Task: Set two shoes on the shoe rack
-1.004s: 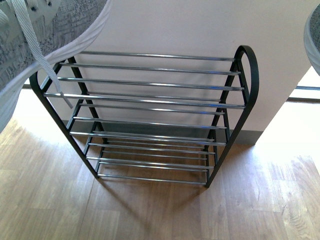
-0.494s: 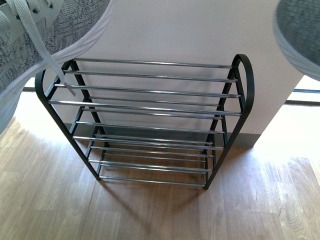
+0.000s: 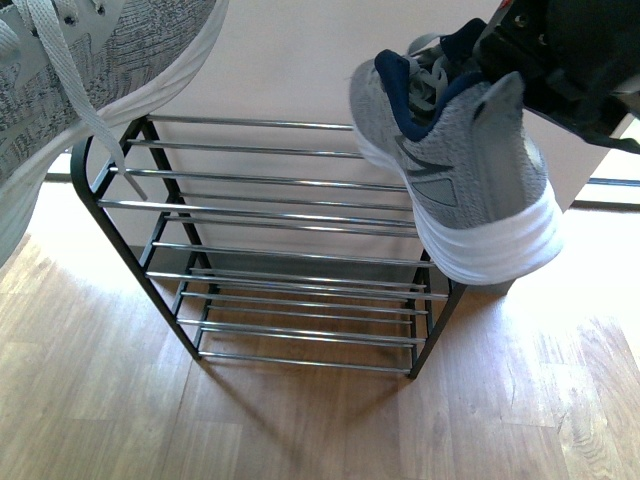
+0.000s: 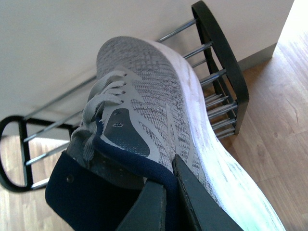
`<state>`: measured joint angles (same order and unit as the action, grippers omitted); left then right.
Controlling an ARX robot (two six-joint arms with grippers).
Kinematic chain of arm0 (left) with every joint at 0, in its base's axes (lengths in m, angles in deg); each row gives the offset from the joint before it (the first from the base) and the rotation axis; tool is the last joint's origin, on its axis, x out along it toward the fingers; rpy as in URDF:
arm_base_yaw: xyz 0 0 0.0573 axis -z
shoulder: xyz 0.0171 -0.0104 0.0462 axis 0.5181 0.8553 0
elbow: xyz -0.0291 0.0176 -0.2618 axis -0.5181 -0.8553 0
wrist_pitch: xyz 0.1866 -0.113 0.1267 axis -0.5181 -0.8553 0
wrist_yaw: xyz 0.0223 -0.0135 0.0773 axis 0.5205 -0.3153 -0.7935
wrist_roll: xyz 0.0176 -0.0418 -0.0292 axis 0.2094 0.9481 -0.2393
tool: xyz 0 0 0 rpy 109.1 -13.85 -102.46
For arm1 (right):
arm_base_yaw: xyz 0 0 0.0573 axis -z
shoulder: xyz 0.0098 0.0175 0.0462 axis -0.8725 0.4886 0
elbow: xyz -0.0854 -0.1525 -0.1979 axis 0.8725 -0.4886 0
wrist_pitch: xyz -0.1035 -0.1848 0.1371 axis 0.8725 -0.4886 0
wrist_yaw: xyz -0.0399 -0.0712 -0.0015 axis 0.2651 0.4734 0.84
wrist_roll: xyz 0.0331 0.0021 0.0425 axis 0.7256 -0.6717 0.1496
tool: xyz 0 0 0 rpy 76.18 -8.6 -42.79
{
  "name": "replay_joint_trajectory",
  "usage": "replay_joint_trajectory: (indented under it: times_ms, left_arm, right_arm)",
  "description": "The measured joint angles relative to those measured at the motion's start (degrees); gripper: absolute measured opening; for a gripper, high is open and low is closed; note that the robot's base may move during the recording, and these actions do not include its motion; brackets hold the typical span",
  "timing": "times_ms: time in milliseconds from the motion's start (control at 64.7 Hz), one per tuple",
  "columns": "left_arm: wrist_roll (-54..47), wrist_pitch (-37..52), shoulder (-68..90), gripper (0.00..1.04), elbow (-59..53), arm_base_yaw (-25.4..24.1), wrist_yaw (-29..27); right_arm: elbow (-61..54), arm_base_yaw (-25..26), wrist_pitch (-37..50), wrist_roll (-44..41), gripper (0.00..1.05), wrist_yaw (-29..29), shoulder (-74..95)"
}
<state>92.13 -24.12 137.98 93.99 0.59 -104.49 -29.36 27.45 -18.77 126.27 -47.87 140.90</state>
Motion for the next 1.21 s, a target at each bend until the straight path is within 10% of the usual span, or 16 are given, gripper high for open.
replay_joint_trajectory:
  times_ms: [525,1205]
  left_arm:
    - [0.0,0.0,0.0,0.02,0.0,0.0,0.0]
    - [0.0,0.0,0.0,0.02,0.0,0.0,0.0]
  right_arm:
    - [18.1,7.4,-2.4,6.4,0.01,6.0,22.8]
    - [26.7,10.5,-5.3,7.4,0.01,-5.1,33.7]
